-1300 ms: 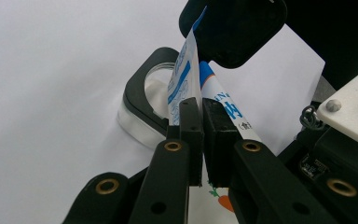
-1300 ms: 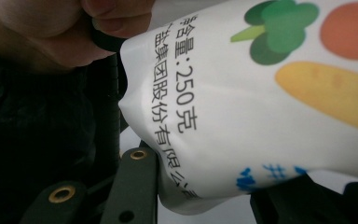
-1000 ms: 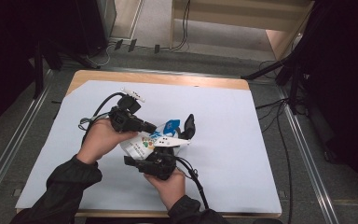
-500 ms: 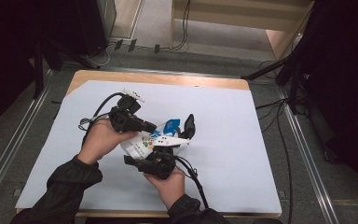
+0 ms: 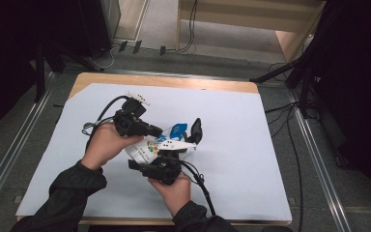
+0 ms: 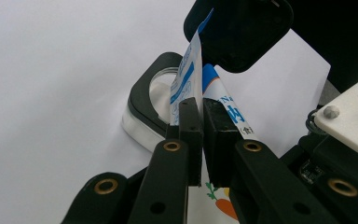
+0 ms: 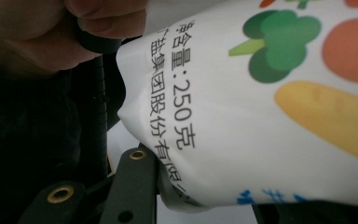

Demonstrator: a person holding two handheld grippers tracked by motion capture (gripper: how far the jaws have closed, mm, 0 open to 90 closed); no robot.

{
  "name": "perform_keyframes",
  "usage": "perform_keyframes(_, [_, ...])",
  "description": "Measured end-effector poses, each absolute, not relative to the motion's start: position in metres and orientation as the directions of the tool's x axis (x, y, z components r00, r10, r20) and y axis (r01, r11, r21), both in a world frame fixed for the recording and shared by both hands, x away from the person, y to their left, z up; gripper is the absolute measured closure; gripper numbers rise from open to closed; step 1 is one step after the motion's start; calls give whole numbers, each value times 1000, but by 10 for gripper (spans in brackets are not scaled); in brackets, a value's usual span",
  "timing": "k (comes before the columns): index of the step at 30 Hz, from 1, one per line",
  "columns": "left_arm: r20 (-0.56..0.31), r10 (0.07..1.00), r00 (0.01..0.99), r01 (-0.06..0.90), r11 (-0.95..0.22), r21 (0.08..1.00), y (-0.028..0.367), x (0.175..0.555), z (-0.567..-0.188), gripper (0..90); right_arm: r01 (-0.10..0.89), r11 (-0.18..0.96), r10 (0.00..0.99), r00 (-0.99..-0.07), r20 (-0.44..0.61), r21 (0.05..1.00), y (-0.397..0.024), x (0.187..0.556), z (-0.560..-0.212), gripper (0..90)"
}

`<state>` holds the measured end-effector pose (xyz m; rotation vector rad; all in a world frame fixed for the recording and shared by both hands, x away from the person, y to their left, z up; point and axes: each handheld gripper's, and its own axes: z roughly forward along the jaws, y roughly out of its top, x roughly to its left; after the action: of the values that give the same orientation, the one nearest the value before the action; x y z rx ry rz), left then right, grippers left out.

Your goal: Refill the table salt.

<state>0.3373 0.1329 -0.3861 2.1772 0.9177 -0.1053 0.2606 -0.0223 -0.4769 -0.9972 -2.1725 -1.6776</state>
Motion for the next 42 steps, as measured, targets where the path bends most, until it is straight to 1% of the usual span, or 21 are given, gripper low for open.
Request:
perform_keyframes(11, [-344,588,733,650,-454,609,131,340,-383,878,628,116,374,-746,551,770,-22,263,-474,701])
perform_keyframes(28, [-340,581,740,642,-458,615,132,338,-386,883,601,146,381,-767,516,785,-22,262,-474,703])
perform_keyframes(42, [-330,587,739,641,-462,613,131,339,-385,882,605,148,370,-767,524,782,-23,263,-474,703])
